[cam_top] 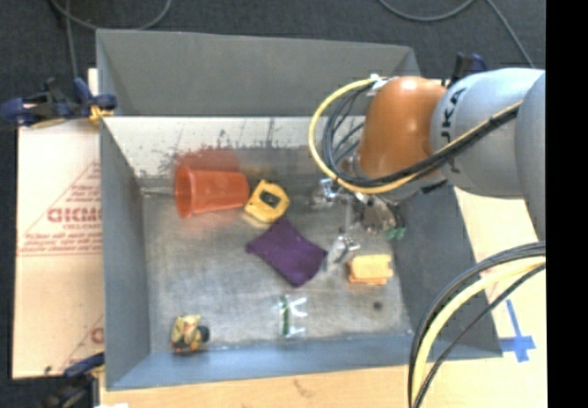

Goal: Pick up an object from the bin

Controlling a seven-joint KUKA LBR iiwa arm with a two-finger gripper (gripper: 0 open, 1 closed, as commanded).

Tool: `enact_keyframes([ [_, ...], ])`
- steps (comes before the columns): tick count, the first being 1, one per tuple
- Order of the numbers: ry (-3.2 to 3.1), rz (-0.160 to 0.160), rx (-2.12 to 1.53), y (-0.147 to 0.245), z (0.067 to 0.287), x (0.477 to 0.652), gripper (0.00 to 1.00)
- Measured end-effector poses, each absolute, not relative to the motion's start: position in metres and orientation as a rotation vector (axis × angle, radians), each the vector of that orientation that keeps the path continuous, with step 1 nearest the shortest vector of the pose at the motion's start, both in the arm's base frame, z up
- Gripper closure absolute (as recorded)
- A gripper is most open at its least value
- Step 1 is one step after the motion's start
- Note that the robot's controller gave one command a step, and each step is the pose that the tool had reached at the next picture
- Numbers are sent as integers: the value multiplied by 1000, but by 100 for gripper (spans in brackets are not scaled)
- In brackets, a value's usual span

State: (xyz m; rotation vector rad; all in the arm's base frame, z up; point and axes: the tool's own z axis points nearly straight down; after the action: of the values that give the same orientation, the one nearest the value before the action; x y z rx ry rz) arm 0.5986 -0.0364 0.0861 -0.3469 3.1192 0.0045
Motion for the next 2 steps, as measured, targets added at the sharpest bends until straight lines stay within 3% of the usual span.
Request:
enact_keyframes([
  [1,3111,-3,-328,-22,80,619,0],
  [2,3092,-5,-382,-16,80,595,0],
])
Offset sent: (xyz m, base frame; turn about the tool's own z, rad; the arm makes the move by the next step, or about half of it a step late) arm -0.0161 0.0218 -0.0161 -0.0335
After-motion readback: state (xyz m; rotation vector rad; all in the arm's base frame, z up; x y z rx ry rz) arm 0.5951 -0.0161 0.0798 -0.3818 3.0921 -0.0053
